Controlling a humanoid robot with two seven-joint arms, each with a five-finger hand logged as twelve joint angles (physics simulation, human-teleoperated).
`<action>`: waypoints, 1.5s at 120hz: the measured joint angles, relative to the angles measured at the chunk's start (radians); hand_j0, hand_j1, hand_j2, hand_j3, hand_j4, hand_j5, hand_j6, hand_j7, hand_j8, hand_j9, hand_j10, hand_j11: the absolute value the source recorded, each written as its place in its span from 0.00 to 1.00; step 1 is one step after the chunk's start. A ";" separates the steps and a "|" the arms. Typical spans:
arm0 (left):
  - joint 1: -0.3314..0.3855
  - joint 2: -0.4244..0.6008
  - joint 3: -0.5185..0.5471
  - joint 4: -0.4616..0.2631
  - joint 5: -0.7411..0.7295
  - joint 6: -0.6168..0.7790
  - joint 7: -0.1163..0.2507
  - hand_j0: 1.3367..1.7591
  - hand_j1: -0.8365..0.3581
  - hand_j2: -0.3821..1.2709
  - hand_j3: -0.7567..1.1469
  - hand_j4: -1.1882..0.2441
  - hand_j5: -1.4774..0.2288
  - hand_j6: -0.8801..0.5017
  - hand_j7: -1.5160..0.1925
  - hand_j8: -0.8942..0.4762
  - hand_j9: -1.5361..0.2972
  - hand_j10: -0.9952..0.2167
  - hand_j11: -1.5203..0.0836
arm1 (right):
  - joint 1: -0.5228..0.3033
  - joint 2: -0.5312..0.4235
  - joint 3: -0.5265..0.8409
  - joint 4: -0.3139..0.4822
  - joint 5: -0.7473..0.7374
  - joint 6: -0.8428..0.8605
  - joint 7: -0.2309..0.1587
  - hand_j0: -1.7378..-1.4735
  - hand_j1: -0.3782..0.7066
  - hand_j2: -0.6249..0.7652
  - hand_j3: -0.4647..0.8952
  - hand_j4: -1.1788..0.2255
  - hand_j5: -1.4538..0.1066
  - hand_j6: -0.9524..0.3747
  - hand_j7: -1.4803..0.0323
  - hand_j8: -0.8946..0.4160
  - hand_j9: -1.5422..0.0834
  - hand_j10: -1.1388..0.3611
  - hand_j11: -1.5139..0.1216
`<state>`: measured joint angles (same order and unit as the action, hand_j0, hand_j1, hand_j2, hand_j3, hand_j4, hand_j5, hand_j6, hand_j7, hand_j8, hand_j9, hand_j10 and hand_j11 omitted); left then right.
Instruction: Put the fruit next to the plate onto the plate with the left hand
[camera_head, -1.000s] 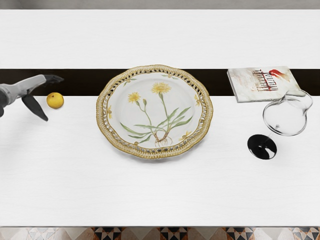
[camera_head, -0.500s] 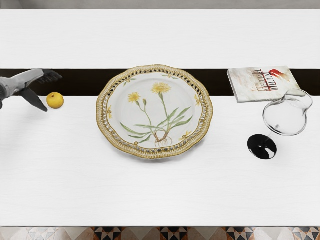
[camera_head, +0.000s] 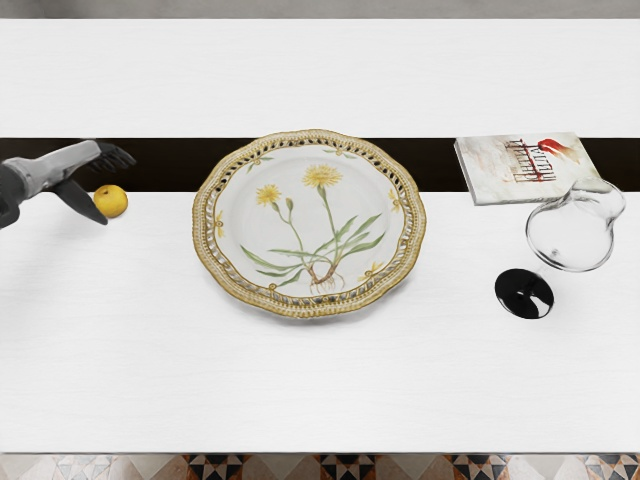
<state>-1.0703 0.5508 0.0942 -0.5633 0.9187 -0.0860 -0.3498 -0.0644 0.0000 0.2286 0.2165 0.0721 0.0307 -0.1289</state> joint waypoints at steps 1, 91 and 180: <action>0.000 0.000 0.000 0.000 0.000 0.000 0.000 0.76 0.68 0.27 0.40 0.61 0.63 0.41 0.65 0.42 0.62 0.56 0.69 | 0.000 0.000 0.000 0.000 0.000 0.000 0.000 0.30 0.06 0.45 0.34 0.82 0.91 0.70 0.96 0.66 0.93 0.74 0.90; 0.004 -0.012 0.024 0.006 0.000 -0.002 0.000 0.76 0.63 0.28 0.40 0.57 0.59 0.37 0.61 0.38 0.58 0.52 0.65 | 0.000 0.000 0.000 0.000 0.000 0.000 0.000 0.30 0.06 0.45 0.34 0.82 0.91 0.70 0.96 0.66 0.93 0.74 0.90; -0.003 -0.012 0.030 0.006 0.000 -0.013 0.001 0.76 0.56 0.29 0.40 0.52 0.53 0.32 0.56 0.33 0.53 0.46 0.60 | -0.001 0.000 0.000 0.000 0.000 0.000 0.000 0.30 0.06 0.45 0.34 0.82 0.91 0.70 0.96 0.66 0.93 0.74 0.90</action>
<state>-1.0735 0.5384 0.1247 -0.5570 0.9191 -0.0987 -0.3489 -0.0650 0.0000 0.2286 0.2163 0.0721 0.0307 -0.1289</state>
